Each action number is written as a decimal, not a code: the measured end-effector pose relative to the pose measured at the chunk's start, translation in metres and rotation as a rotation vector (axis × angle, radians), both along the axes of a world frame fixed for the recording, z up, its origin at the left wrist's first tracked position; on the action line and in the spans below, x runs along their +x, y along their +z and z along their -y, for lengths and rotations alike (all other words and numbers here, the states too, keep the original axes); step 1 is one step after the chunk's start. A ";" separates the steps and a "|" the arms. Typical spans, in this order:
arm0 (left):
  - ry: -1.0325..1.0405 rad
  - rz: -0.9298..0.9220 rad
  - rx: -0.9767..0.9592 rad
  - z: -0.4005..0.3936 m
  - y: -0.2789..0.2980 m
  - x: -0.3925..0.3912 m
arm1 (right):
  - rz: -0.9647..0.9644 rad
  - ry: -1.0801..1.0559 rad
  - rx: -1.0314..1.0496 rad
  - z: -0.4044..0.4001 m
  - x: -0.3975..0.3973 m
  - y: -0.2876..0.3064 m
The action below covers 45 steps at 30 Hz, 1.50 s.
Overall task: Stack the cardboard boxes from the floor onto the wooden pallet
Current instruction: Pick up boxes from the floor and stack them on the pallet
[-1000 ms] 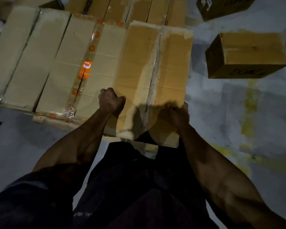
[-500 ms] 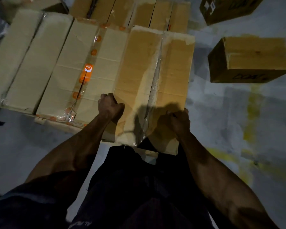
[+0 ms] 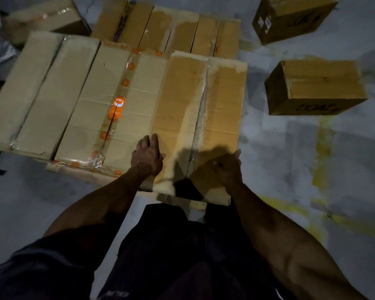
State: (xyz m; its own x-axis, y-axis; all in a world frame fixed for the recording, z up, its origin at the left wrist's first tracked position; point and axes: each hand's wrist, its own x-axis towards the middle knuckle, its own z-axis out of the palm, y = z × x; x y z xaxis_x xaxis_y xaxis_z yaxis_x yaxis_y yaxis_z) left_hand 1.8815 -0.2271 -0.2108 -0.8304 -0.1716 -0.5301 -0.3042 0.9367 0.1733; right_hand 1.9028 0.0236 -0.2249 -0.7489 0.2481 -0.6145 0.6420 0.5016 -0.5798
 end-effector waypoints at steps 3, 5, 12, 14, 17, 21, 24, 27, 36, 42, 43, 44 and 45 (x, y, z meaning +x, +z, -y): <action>-0.097 0.100 -0.007 0.008 -0.004 0.017 | -0.018 0.142 0.094 0.003 0.028 0.002; -0.154 0.120 0.010 0.015 -0.006 0.028 | -0.038 0.141 0.105 0.005 0.047 0.006; -0.375 0.160 0.019 0.051 -0.006 0.066 | 0.051 0.346 0.145 -0.001 0.095 0.018; -0.437 0.188 -0.005 0.057 -0.004 0.072 | 0.059 0.446 0.208 -0.003 0.101 0.021; -0.474 0.184 -0.053 0.060 -0.003 0.076 | -0.005 0.591 0.376 -0.001 0.104 0.013; -0.485 0.110 -0.126 0.061 -0.007 0.074 | 0.010 0.601 0.435 0.000 0.104 0.006; -0.480 0.112 -0.120 0.061 -0.006 0.073 | -0.018 0.649 0.509 0.001 0.104 0.004; -0.447 0.108 -0.119 0.057 -0.004 0.074 | -0.023 0.673 0.539 0.002 0.104 0.003; -0.321 0.104 -0.162 0.024 0.021 0.097 | 0.004 0.516 0.349 -0.012 0.096 0.033; -0.280 -0.024 -0.083 -0.024 0.054 0.120 | -0.089 0.280 0.230 -0.053 0.138 0.064; -0.272 -0.058 -0.075 -0.037 0.060 0.123 | -0.099 0.246 0.216 -0.062 0.145 0.067; -0.279 -0.087 -0.064 -0.051 0.066 0.125 | -0.119 0.223 0.209 -0.071 0.153 0.070; -0.299 -0.115 -0.046 -0.064 0.070 0.126 | -0.139 0.200 0.206 -0.080 0.160 0.073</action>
State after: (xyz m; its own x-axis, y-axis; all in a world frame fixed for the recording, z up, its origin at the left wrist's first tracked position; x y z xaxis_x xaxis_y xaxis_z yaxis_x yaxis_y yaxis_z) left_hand 2.0075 -0.1628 -0.1404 -0.9018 0.0676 -0.4268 0.0051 0.9893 0.1458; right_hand 2.0626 0.1041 -0.1520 -0.8686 0.1962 -0.4551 0.4406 0.7262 -0.5278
